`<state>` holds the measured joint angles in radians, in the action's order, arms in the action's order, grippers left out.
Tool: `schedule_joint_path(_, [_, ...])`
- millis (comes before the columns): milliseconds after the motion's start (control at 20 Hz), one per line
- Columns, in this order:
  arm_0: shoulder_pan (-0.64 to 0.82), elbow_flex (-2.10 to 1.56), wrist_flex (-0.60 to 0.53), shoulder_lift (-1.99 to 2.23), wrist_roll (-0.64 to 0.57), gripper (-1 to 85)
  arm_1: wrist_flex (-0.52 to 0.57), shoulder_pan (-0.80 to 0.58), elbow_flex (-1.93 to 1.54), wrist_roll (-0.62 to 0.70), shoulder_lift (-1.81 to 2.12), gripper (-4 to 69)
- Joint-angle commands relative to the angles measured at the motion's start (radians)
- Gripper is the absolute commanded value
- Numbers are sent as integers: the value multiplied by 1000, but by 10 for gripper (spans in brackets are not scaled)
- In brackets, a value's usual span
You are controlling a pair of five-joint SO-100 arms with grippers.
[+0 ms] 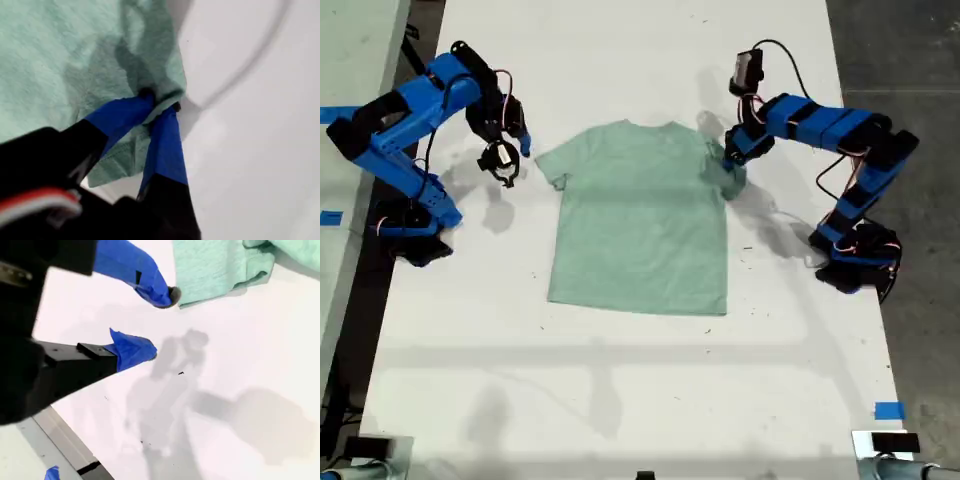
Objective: Fold tshirt
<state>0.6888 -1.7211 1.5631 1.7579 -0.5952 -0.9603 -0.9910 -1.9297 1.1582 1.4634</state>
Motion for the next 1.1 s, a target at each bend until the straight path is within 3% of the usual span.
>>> schedule_joint_path(0, [2, 86, -11, 5, -5, 113, -49, 3, 49, 18, -15, -12])
schedule_joint_path(200, [-6, 86, -11, 3, -2, 112, -130, 14, 107, -21, 54, -13])
schedule_joint_path(400, [-11, 86, -14, 2, 2, 111, -290, 43, 222, -78, 160, -14])
schedule_joint_path(700, [-17, 86, -17, 0, 6, 111, -466, 212, 624, -293, 77, -14])
schedule_joint_path(900, [-20, 89, -21, -2, 8, 111, -474, 387, 980, -468, -158, -14])
schedule_joint_path(1050, [-26, 92, -23, -5, 9, 111, -364, 448, 1040, -560, -287, -15])
